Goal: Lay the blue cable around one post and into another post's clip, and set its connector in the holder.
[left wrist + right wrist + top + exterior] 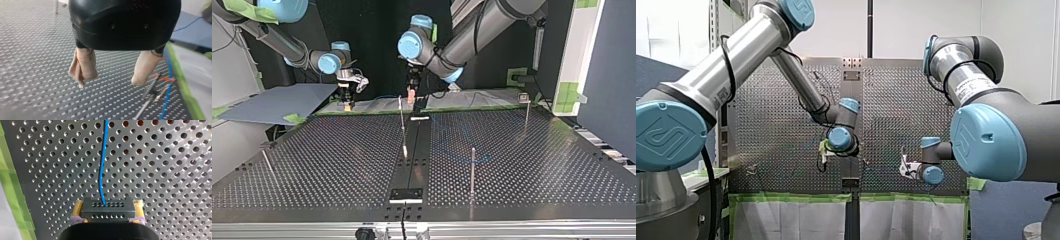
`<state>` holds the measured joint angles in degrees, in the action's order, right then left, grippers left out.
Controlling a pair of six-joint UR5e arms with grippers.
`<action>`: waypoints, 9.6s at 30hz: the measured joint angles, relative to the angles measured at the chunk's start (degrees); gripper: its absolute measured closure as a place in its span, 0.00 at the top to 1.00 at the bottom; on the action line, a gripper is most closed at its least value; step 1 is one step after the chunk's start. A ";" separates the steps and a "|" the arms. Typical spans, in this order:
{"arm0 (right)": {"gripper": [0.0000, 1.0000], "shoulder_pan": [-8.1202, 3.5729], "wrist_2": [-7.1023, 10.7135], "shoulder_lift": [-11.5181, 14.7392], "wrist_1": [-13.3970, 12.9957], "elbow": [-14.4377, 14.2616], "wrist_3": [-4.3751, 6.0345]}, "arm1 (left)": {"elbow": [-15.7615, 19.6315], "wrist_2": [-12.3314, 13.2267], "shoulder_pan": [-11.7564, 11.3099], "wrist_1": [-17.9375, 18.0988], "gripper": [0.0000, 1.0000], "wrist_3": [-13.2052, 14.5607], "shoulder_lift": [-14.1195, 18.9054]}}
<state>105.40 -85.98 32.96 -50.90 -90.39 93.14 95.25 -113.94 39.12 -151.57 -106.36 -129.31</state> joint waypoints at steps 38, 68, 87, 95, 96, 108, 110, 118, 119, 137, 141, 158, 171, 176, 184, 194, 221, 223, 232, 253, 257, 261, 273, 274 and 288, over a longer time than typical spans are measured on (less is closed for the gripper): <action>0.00 -0.12 1.41 -0.18 -0.35 -0.01 0.56 | 12.65 -0.26 -17.39 6.44 1.00 -18.13 18.22; 0.00 -0.26 1.94 -0.63 -0.68 -0.01 0.57 | 12.67 7.30 -26.69 9.51 1.00 -32.10 32.19; 0.00 -0.32 1.90 -0.82 -0.47 0.00 0.48 | 13.96 13.95 -26.29 9.68 1.00 -41.15 36.68; 0.00 -0.05 1.71 -0.87 -0.45 -0.01 0.29 | 13.99 13.82 -27.13 10.42 1.00 -42.83 33.94; 0.00 -0.03 1.70 -0.88 -0.42 -0.01 0.27 | 13.99 13.83 -27.28 10.78 1.00 -43.30 33.85; 0.00 0.15 1.51 -0.90 0.09 0.28 -0.31 | 12.67 16.05 -28.72 15.47 1.00 -49.13 33.48; 0.00 0.22 1.51 -0.91 0.14 0.29 -0.40 | 12.34 16.48 -28.74 15.66 1.00 -49.86 33.10; 0.00 0.31 1.51 -0.91 0.18 0.29 -0.43 | 11.63 16.81 -28.82 15.73 1.00 -50.28 29.98; 0.00 0.33 1.51 -0.91 0.17 0.28 -0.43 | 11.53 16.57 -28.92 15.70 1.00 -50.03 29.77; 0.00 0.32 1.51 -0.92 0.38 0.27 -0.35 | 6.48 17.77 -28.93 12.19 1.00 -48.29 25.38; 0.00 0.00 1.50 -0.93 0.75 0.29 -0.38 | 6.13 17.76 -28.84 11.85 1.00 -47.07 25.01; 0.00 -2.20 0.11 0.09 1.88 0.02 -0.40 | 3.54 16.53 -29.17 7.65 1.00 -41.04 21.04; 0.00 -3.02 0.16 6.34 7.94 -3.43 2.56 | 3.52 16.43 -29.17 7.64 1.00 -40.80 21.02; 0.00 -2.63 0.03 9.11 10.72 -3.50 4.79 | 3.51 16.43 -29.28 7.70 1.00 -40.70 21.01; 0.00 -2.57 -0.20 13.30 13.04 -3.40 7.45 | 3.50 16.36 -29.29 7.56 1.00 -40.50 21.04; 0.00 -3.21 -1.26 17.95 16.91 -0.75 7.30 | 3.52 15.74 -29.01 7.04 1.00 -39.66 21.08; 0.00 -3.60 -3.78 30.10 24.00 -0.34 3.32 | 3.52 15.72 -29.08 7.05 1.00 -39.63 21.05; 0.00 -3.88 -3.66 31.15 23.87 -0.38 3.24 | 3.51 15.72 -29.08 7.03 1.00 -39.63 21.07; 0.00 -5.58 -2.53 35.39 25.52 -0.30 1.20 | 3.52 15.72 -29.15 7.05 1.00 -39.63 21.07; 0.00 -10.53 0.32 35.04 30.10 0.35 -0.70 | 3.52 15.72 -29.24 6.97 1.00 -39.72 21.03; 0.00 -11.01 1.19 34.54 29.88 0.42 -0.71 | 3.52 15.72 -29.25 6.97 1.00 -39.73 21.06; 0.00 -11.79 3.04 34.41 30.20 1.01 -0.70 | 3.51 15.74 -29.13 6.99 1.00 -39.68 21.05; 0.00 -14.76 8.20 33.78 33.58 2.47 -0.79 | 3.52 15.94 -28.50 6.98 1.00 -38.85 21.08; 0.00 -15.00 8.59 33.71 33.66 2.59 -0.81 | 3.52 15.95 -28.48 6.98 1.00 -38.89 21.09; 0.00 -17.71 15.25 30.93 36.07 6.32 -4.01 | 3.52 15.89 -28.47 6.98 1.00 -39.02 21.06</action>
<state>87.69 -70.73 63.89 -14.83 -84.08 89.13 98.77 -98.05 10.65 -144.58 -145.38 -108.26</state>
